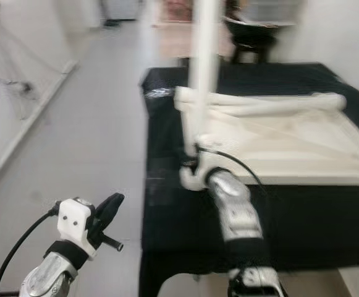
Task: Building children table
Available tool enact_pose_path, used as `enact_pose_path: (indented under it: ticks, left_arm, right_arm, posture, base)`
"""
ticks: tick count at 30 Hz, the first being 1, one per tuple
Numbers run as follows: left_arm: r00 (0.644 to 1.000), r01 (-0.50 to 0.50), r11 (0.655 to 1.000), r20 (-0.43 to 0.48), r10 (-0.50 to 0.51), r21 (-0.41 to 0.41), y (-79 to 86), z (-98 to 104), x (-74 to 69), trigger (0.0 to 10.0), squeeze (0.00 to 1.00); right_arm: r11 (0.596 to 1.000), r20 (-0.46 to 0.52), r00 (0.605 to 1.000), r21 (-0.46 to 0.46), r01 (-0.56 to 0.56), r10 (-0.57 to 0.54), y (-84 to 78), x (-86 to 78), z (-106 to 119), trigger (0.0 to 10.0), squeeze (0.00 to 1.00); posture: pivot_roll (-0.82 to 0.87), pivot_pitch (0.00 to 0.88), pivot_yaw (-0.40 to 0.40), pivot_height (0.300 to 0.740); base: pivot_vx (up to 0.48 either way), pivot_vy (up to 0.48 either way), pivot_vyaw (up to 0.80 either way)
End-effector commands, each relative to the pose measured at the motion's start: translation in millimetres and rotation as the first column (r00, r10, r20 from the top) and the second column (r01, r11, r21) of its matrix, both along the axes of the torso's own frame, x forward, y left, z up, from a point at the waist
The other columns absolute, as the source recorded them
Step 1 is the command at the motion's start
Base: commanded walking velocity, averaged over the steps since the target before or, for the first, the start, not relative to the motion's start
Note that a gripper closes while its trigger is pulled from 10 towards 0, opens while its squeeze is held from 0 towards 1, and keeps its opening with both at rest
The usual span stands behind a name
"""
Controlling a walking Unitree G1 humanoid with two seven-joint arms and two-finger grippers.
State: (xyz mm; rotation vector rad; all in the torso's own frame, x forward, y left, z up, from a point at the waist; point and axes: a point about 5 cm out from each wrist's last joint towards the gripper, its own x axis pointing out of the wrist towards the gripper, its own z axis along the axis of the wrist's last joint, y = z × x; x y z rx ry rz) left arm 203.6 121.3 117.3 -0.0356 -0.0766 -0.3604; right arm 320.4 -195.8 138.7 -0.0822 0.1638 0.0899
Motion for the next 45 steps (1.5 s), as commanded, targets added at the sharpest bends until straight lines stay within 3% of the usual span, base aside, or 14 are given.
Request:
enact_pose_path:
  ticks: [1,11,12,13,19,21,22,23,24,27,31,32,33,45]
  left_arm:
    - [1.000,0.026,1.000,-0.010,-0.026,-0.015,-0.1,0,0.6,10.0,0.00]
    - [0.999,0.035,0.999,-0.019,-0.035,-0.013,-1.0,-2,0.3,10.0,0.00]
    - [0.999,0.035,0.999,-0.021,-0.036,-0.013,-1.0,-2,0.4,10.0,0.00]
    - [0.999,0.036,0.999,-0.022,-0.037,-0.015,-0.8,-2,0.8,10.0,0.00]
    - [0.999,0.040,0.999,-0.023,-0.040,-0.020,-0.3,-2,2.3,10.0,0.00]
    - [0.999,0.041,0.999,-0.023,-0.041,-0.021,-0.3,-2,2.8,10.0,0.00]
    - [0.999,0.042,0.999,-0.023,-0.042,-0.022,-0.5,-2,3.4,10.0,0.00]
    - [0.999,0.042,0.999,-0.023,-0.043,-0.022,-0.6,-1,3.8,10.0,0.00]
    - [0.999,0.043,0.999,-0.023,-0.044,-0.024,-0.8,-1,4.1,10.0,0.00]
    - [0.999,0.046,0.999,-0.023,-0.046,-0.030,-1.7,-1,4.9,10.0,0.00]
    - [0.999,0.049,0.998,-0.024,-0.049,-0.034,-3.4,-1,5.4,10.0,0.00]
    - [0.998,0.050,0.998,-0.024,-0.051,-0.036,-4.3,-1,5.6,10.0,0.00]
    - [0.998,0.051,0.998,-0.023,-0.051,-0.038,-5.6,-1,6.0,10.0,0.00]
    - [0.998,0.055,0.997,-0.024,-0.057,-0.052,-9.3,-1,6.7,10.0,0.00]
  right_arm:
    - [0.997,-0.164,0.984,-0.058,0.060,-0.069,-19.6,-17.2,-26,0.0,0.00]
    - [0.994,-0.178,0.978,0.016,-0.108,0.109,21.2,-17.6,-32,0.0,0.00]
    - [0.982,-0.155,0.970,0.061,-0.178,0.185,35.5,-16.3,-27,10.0,0.00]
    - [0.945,-0.114,0.944,0.145,-0.292,0.309,51.5,-14.0,-19,10.0,1.00]
    - [0.764,0.094,0.797,0.238,-0.599,0.596,75.2,-2.2,19,10.0,1.00]
    - [0.714,0.121,0.746,0.222,-0.664,0.655,76.3,0.1,25,10.0,0.84]
    - [0.672,0.122,0.696,0.189,-0.717,0.708,76.0,0.9,27,10.0,0.30]
    - [0.646,0.116,0.665,0.169,-0.745,0.737,75.7,1.1,28,10.0,0.30]
    - [0.577,0.098,0.586,0.108,-0.810,0.805,73.2,1.1,29,10.0,0.00]
    - [0.448,0.037,0.450,0.050,-0.893,0.893,67.5,4.4,31,10.0,0.00]
    - [0.400,0.024,0.402,0.056,-0.915,0.915,70.5,13.6,33,10.0,0.00]
    - [0.389,0.030,0.392,0.072,-0.918,0.919,75.2,18.0,33,6.4,0.00]
    - [0.377,0.037,0.381,0.084,-0.922,0.924,80.9,21.5,33,0.0,0.00]
    - [0.364,0.072,0.373,0.114,-0.924,0.925,87.5,24.8,24,0.0,0.00]
  posture:
    - [-0.01,0.061,0.018,0.740]
    - [0.00,0.048,0.023,0.740]
    - [0.00,0.044,0.022,0.740]
    - [0.01,0.044,0.023,0.740]
    - [0.01,0.039,0.024,0.740]
    - [0.01,0.039,0.024,0.740]
    - [0.01,0.035,0.024,0.740]
    - [0.01,0.035,0.024,0.740]
    - [0.02,0.035,0.026,0.740]
    - [0.02,0.033,0.025,0.740]
    - [0.03,0.030,0.013,0.740]
    - [0.03,0.030,0.010,0.740]
    - [0.03,0.028,0.008,0.740]
    - [0.02,0.034,0.007,0.740]
  base:
    - [0.000,0.000,0.00]
    - [0.000,0.000,0.00]
    - [0.000,0.000,0.00]
    - [0.000,0.000,0.00]
    - [0.000,0.000,0.00]
    - [0.000,0.000,0.00]
    - [0.000,0.000,0.00]
    - [0.000,0.000,0.00]
    - [0.000,0.000,0.00]
    - [0.000,0.000,0.00]
    - [0.000,0.000,0.00]
    - [0.000,0.000,0.00]
    - [0.000,0.000,0.00]
    - [0.000,0.000,0.00]
